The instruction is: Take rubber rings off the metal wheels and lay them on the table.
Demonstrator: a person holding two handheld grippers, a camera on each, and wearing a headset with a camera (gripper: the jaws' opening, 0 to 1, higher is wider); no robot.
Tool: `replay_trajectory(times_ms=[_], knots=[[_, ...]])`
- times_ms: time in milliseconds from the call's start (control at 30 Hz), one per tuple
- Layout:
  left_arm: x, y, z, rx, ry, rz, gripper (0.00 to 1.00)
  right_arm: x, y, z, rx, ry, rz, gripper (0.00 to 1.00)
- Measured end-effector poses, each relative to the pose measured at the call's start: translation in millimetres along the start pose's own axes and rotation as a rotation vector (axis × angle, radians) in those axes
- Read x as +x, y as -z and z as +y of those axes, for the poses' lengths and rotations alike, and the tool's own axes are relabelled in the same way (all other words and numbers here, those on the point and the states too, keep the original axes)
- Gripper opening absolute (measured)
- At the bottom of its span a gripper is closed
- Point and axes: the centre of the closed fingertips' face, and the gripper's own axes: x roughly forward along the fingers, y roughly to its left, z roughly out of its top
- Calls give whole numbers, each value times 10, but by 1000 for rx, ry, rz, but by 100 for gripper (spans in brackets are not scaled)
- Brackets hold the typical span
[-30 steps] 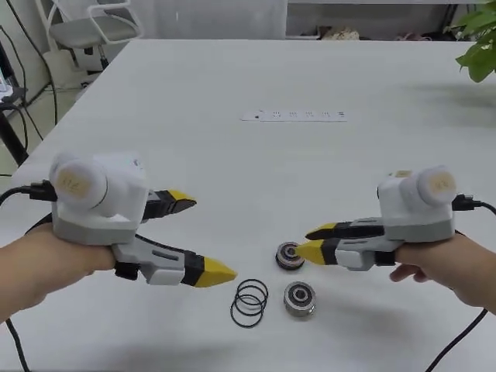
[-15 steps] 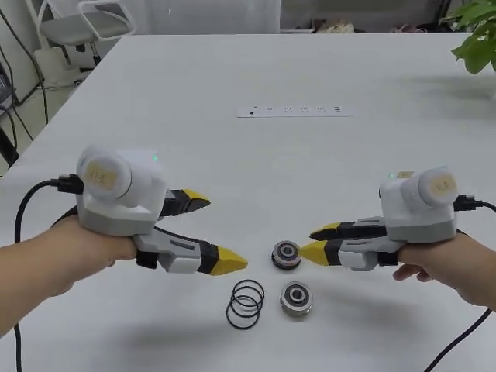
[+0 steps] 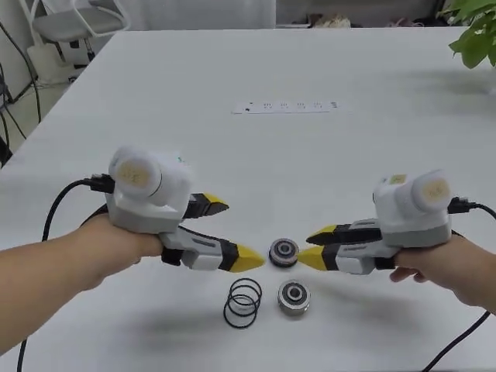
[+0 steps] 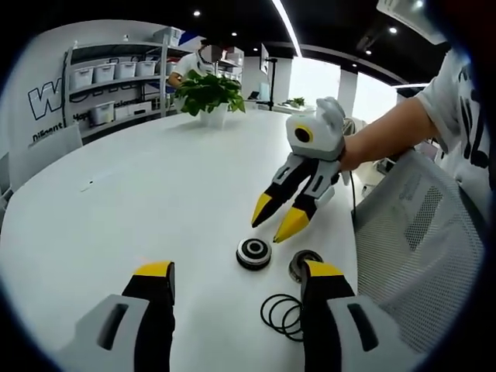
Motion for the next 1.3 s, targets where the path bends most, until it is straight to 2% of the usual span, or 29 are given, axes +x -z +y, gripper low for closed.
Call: replay_trajectory(times_ms=[467,967,1167,1300], knots=[[234,50,-102,4,49,23,49,105,63,70,-44,-23,20,19],[463,49,-268,17,100,48,33,115,98,46,-65,-10,25,15],[523,50,-280,31,105,59,26,113,103,47,-65,-9,20,15],[544,68,-267,38,103,76,17,111,103,49,-65,-9,17,15]])
